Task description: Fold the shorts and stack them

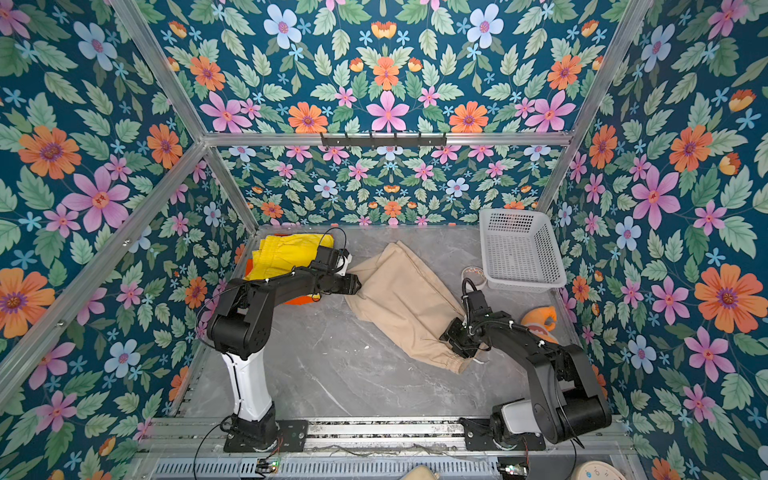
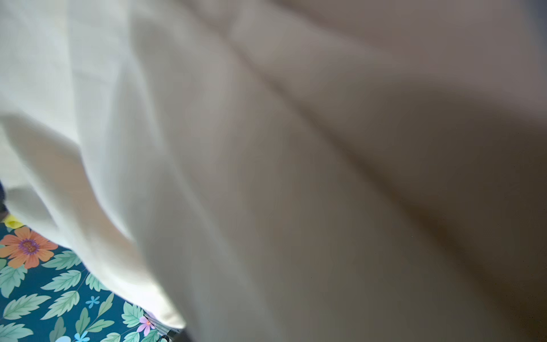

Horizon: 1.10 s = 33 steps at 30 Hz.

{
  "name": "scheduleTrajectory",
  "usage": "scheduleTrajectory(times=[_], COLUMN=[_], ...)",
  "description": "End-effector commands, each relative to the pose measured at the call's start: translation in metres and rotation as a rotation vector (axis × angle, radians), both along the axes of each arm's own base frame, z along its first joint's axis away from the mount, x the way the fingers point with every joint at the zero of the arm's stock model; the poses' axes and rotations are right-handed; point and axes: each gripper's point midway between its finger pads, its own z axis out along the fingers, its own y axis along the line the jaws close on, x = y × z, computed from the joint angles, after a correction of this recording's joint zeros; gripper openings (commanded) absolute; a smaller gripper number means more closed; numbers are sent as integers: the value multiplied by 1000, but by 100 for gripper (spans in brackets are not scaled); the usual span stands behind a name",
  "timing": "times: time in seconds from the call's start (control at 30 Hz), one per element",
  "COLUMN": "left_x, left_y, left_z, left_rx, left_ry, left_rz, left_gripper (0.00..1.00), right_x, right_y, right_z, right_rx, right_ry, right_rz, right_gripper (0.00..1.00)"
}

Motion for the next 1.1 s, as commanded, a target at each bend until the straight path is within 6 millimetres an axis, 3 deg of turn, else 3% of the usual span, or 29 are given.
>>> scheduleTrajectory(times=[0.0, 0.1, 0.2, 0.33, 0.43, 0.57, 0.63, 0.73, 0.9, 1.07], left_x=[-32, -53, -65, -63, -53, -38, -31, -20, -1, 17], left_y=[13, 14, 11, 8, -2, -16, -28, -41, -61, -74], left_z=[-12, 4, 41, 101, 122, 113, 104, 89, 64, 46], left_rx=[12, -34, -86, -185, -227, -219, -235, -237, -244, -247], left_ry=[88, 88, 32, -88, -125, -101, -72, -53, -17, -2], left_rz=[60, 88, 105, 125, 98, 51, 24, 5, -29, -38], left_gripper=[62, 62, 62, 63, 61, 59, 57, 53, 52, 51], right_x=[-45, -47, -34, -11, 0, 9, 13, 18, 18, 15], right_y=[-32, -40, -30, -13, -9, 17, 28, 37, 33, 32], right_z=[-12, -2, 20, 68, 96, 113, 107, 92, 55, 35], right_rx=[-160, -183, -136, -71, -69, -56, -51, -38, -74, -86], right_ry=[149, 132, 39, -125, -211, -276, -268, -233, -149, -105], right_rz=[34, 37, 90, 147, 162, 249, 267, 263, 249, 256], right_gripper=[53, 53, 53, 52, 52, 52, 52, 52, 51, 51])
